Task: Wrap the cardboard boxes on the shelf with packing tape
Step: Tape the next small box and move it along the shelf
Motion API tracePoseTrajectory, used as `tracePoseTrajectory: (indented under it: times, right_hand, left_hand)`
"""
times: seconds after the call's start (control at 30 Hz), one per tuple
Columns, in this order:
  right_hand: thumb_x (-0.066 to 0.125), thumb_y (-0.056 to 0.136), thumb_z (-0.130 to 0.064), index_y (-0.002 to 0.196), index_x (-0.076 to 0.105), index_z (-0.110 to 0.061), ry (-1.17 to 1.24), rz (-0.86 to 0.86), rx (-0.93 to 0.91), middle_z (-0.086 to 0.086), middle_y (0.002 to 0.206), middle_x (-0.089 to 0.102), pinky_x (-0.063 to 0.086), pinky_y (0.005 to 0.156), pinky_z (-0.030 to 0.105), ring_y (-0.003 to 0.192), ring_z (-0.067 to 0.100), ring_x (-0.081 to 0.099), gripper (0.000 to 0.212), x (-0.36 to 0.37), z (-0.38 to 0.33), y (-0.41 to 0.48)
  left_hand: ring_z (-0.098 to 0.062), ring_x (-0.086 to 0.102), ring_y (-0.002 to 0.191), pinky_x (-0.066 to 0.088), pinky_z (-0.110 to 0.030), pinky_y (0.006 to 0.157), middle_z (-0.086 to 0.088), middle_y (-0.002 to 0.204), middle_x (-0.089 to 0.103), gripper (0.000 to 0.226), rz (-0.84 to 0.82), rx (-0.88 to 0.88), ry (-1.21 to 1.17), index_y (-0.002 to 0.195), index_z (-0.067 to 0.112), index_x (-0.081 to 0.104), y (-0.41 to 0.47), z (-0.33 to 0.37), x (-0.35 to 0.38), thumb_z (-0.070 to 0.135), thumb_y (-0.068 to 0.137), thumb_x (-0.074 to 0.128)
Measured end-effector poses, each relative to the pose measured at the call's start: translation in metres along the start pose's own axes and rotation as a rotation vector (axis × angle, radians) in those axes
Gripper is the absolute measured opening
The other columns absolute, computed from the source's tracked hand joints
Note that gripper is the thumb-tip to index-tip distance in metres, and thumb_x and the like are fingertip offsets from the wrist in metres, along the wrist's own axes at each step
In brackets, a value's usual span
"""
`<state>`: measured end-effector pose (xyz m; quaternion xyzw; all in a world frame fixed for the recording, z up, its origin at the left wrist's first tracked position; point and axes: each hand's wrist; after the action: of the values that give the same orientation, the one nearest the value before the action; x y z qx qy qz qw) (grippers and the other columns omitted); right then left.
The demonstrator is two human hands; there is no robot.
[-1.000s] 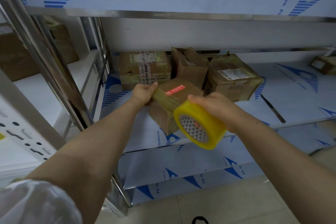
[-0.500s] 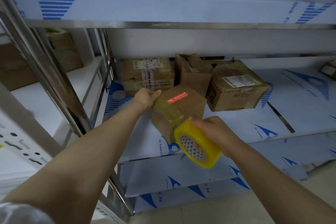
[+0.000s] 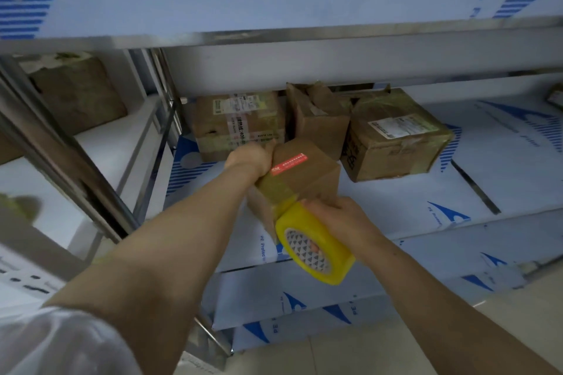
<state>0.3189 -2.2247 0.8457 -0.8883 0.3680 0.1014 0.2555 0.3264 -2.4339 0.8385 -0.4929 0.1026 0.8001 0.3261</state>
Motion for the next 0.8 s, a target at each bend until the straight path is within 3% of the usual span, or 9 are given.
tracePoseTrajectory:
  times: [0.1, 0.3, 0.43, 0.47, 0.53, 0.6, 0.67, 0.73, 0.8]
  right_hand:
    - [0.060, 0.087, -0.046, 0.091, 0.063, -0.021, 0.018, -0.003, -0.003, 0.007, 0.103, 0.066, 0.051, 0.092, 0.042, 0.096, 0.023, 0.062, 0.026, 0.000, 0.003, 0.002]
    - [0.060, 0.087, -0.045, 0.100, 0.066, -0.015, 0.014, 0.014, -0.009, 0.008, 0.101, 0.066, 0.050, 0.094, 0.045, 0.097, 0.025, 0.062, 0.033, 0.000, 0.000, 0.005]
    - [0.061, 0.085, -0.048, 0.094, 0.062, -0.019, 0.001, 0.015, -0.003, 0.006, 0.101, 0.065, 0.051, 0.092, 0.044, 0.096, 0.024, 0.061, 0.031, -0.001, 0.003, 0.005]
    - [0.060, 0.084, -0.050, 0.093, 0.061, -0.018, -0.012, 0.020, -0.001, 0.006, 0.100, 0.065, 0.051, 0.091, 0.044, 0.096, 0.024, 0.061, 0.032, -0.002, 0.004, 0.006]
    - [0.061, 0.082, -0.052, 0.091, 0.062, -0.018, -0.025, 0.033, -0.004, 0.006, 0.098, 0.065, 0.052, 0.089, 0.043, 0.094, 0.025, 0.063, 0.036, -0.003, 0.004, 0.008]
    - [0.060, 0.082, -0.052, 0.092, 0.062, -0.017, -0.030, 0.030, -0.007, 0.006, 0.098, 0.065, 0.053, 0.088, 0.042, 0.092, 0.024, 0.063, 0.036, -0.003, 0.002, 0.011]
    - [0.059, 0.084, -0.050, 0.088, 0.060, -0.019, -0.054, 0.012, -0.002, 0.006, 0.098, 0.064, 0.052, 0.089, 0.042, 0.094, 0.024, 0.062, 0.032, 0.000, 0.000, 0.012]
    - [0.059, 0.084, -0.051, 0.094, 0.062, -0.016, -0.062, 0.015, -0.008, 0.007, 0.101, 0.064, 0.051, 0.092, 0.045, 0.097, 0.026, 0.061, 0.037, 0.001, -0.001, 0.013]
    - [0.059, 0.084, -0.050, 0.100, 0.064, -0.013, -0.066, 0.019, -0.013, 0.009, 0.101, 0.065, 0.051, 0.091, 0.045, 0.097, 0.027, 0.062, 0.041, 0.001, 0.000, 0.014]
  left_hand:
    - [-0.029, 0.055, 0.115, 0.042, -0.037, 0.102, -0.010, 0.126, 0.058, 0.068, -0.083, -0.111, -0.413, 0.129, 0.014, 0.053, 0.004, -0.009, -0.001, 0.066, 0.086, 0.046]
    - [-0.035, 0.052, 0.120, 0.043, -0.041, 0.101, -0.022, 0.130, 0.055, 0.048, -0.066, -0.067, -0.430, 0.125, -0.003, 0.054, 0.005, -0.005, -0.001, 0.035, 0.102, 0.037]
    - [-0.034, 0.059, 0.101, 0.042, -0.037, 0.083, -0.019, 0.107, 0.064, 0.053, 0.411, 0.162, 0.129, 0.108, 0.004, 0.064, -0.024, 0.000, 0.002, 0.039, 0.104, 0.025]
    - [-0.032, 0.059, 0.101, 0.038, -0.037, 0.087, -0.016, 0.107, 0.065, 0.053, 0.406, 0.238, 0.312, 0.116, 0.011, 0.062, -0.031, 0.006, -0.001, 0.042, 0.103, 0.022]
    - [-0.031, 0.054, 0.115, 0.031, -0.043, 0.101, -0.017, 0.123, 0.059, 0.070, 0.144, 0.158, 0.424, 0.133, 0.014, 0.051, -0.038, 0.018, -0.003, 0.061, 0.097, 0.012]
    - [-0.032, 0.029, 0.139, 0.015, -0.052, 0.112, -0.019, 0.151, 0.030, 0.104, -0.053, 0.036, 0.416, 0.150, 0.009, 0.019, -0.045, 0.025, 0.003, 0.084, 0.079, 0.006]
    - [-0.033, 0.020, 0.142, 0.012, -0.054, 0.113, -0.018, 0.155, 0.019, 0.111, 0.001, 0.058, 0.424, 0.152, 0.009, 0.000, -0.051, 0.021, 0.015, 0.088, 0.074, 0.012]
    - [-0.034, 0.028, 0.137, 0.022, -0.051, 0.109, -0.018, 0.151, 0.028, 0.104, 0.089, 0.095, 0.386, 0.152, 0.009, 0.004, -0.051, 0.019, 0.018, 0.083, 0.080, 0.017]
    - [-0.036, 0.024, 0.139, 0.017, -0.052, 0.111, -0.019, 0.152, 0.025, 0.103, 0.064, 0.074, 0.380, 0.152, 0.010, 0.003, -0.050, 0.019, 0.015, 0.082, 0.081, 0.016]
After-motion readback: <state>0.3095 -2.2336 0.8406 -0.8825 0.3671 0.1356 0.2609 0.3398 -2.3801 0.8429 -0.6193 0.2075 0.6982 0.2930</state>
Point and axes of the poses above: each hand's wrist, its own y-axis towards the middle knuckle, its own x-axis out of the palm, z = x × y
